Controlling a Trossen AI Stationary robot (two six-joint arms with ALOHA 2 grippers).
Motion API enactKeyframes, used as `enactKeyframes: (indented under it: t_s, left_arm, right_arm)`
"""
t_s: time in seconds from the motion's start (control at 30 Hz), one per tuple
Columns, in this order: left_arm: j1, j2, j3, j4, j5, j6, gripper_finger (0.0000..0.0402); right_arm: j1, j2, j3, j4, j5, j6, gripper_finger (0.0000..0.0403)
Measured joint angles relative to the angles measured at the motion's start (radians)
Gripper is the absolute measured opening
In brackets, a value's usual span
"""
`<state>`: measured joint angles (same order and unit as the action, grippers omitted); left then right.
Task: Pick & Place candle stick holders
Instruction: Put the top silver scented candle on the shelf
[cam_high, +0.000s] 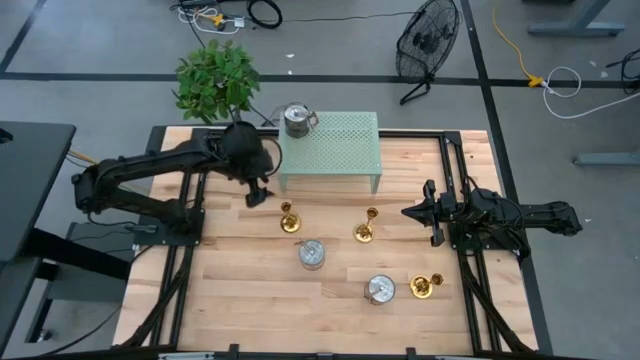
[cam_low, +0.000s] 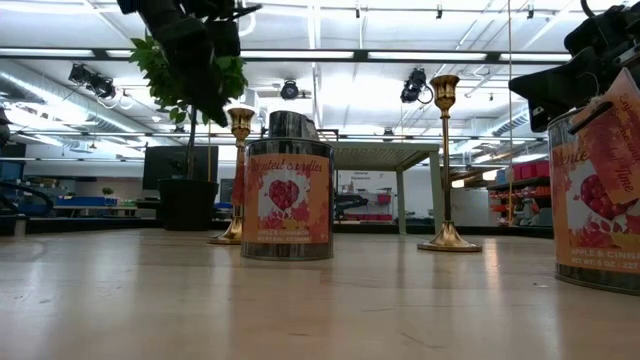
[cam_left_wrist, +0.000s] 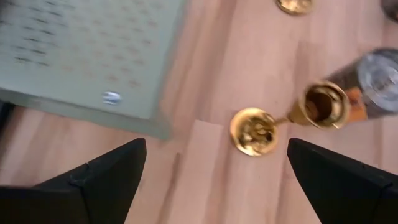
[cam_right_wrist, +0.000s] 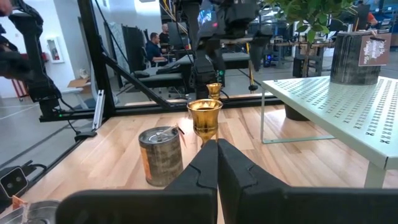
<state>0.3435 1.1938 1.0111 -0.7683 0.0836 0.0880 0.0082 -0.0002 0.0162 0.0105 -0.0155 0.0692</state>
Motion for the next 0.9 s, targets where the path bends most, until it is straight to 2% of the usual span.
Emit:
enactKeyframes:
  t_s: [0.17,0.37,0.7,0.9]
  left_arm:
    - [-0.035,-0.01,-0.052,0.012,0.053,-0.009,0.0399]
    - [-0.107,-0.012,-0.089,0.022,0.053,-0.025,0.0399]
    - [-0.275,-0.012,-0.103,-0.047,0.064,-0.085,0.0399]
    - [-0.397,-0.012,-0.103,-0.025,0.079,-0.087,0.0399]
  right_arm:
    - [0.0,0.0,0.0,0.0,0.0,0.0,0.0003]
    - [0.0,0.0,0.0,0.0,0.0,0.0,0.0003]
    - [0.0,0.0,0.0,0.0,0.0,0.0,0.0003]
    - [0.0,0.0,0.0,0.0,0.0,0.0,0.0003]
